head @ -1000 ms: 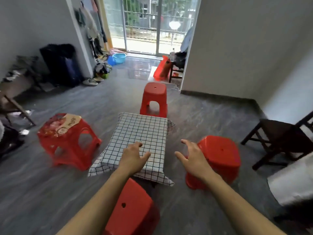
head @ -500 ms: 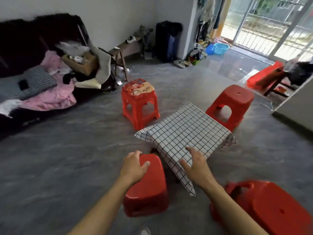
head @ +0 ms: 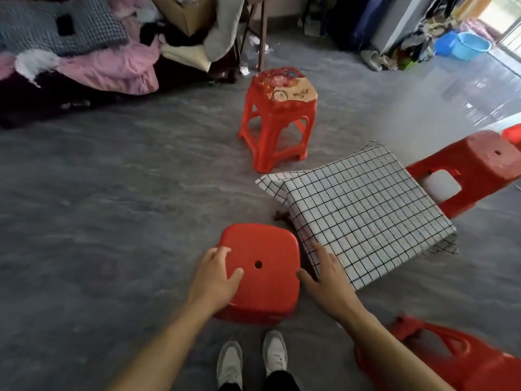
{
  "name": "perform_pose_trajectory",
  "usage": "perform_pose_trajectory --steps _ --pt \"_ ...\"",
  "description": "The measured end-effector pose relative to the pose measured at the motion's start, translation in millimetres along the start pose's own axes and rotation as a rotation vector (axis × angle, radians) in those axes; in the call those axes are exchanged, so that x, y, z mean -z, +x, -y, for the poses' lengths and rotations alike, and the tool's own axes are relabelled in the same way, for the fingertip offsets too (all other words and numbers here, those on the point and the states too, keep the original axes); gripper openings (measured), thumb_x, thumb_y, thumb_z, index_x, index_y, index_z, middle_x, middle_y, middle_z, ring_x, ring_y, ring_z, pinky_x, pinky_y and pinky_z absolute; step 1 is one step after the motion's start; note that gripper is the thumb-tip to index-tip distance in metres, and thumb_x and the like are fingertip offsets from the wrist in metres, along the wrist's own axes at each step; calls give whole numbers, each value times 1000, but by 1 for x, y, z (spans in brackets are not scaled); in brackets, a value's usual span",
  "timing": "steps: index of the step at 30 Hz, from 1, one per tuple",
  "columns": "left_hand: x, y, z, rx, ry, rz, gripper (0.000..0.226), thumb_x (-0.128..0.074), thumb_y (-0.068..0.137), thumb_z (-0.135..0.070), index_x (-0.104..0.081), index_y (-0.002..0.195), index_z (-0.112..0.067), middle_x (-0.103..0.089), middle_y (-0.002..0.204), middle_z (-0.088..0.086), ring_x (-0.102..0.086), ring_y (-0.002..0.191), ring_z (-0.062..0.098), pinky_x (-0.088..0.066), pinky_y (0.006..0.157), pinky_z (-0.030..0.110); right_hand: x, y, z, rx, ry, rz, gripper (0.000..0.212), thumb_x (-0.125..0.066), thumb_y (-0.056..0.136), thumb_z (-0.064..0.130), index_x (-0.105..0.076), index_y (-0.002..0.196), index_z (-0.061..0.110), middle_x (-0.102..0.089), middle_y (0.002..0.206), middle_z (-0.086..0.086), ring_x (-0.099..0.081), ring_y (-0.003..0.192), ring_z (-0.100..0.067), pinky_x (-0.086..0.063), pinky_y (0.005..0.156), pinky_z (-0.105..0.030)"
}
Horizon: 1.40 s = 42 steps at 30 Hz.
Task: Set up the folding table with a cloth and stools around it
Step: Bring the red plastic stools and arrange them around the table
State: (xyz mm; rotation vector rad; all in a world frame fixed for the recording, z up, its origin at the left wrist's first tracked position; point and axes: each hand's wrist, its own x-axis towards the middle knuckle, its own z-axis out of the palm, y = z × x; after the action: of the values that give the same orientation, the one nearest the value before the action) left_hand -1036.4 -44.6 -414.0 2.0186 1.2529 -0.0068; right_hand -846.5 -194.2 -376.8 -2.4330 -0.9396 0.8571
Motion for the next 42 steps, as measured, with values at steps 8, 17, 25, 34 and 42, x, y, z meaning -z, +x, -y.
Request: perform_pose_trajectory --steps 8,17,25,34,42 --pt "-77 57 64 80 -32 11 89 -68 81 -51 -16 152 -36 -19 159 12 -10 148 23 -14 119 38 -91 102 -66 -72 -79 130 82 -69 81 46 -29 150 27 -35 147 -16 -34 134 -35 -34 111 -46" --pt "-169 109 117 189 58 42 107 -79 65 -56 -10 147 -52 -6 157 11 -16 144 34 -27 116 48 -175 145 -140 -177 -146 211 134 -84 63 48 16 150 30 -8 154 -19 -36 132 -42 -39 106 -53" --pt "-180 113 130 230 36 -67 112 -84 58 -53 -14 145 -53 -28 143 11 -37 130 32 -39 107 49 -189 152 -143 -106 -157 180 137 -88 63 38 17 150 32 -2 155 -14 -26 136 -38 -37 109 -53" --pt "-176 77 145 338 -114 -146 115 -88 60 -44 -15 148 -49 -23 146 11 -32 135 29 -38 108 44 -177 208 -108 142 -338 359 132 -85 66 34 18 149 40 9 160 -7 -19 139 -44 -31 110 -58" --pt "-163 100 148 234 33 -165 115 -85 57 -55 -16 149 -46 -8 155 8 -18 143 31 -28 115 47 -192 170 -129 -41 -138 187 134 -84 58 55 13 150 38 -24 146 -14 -39 128 -34 -40 106 -54"
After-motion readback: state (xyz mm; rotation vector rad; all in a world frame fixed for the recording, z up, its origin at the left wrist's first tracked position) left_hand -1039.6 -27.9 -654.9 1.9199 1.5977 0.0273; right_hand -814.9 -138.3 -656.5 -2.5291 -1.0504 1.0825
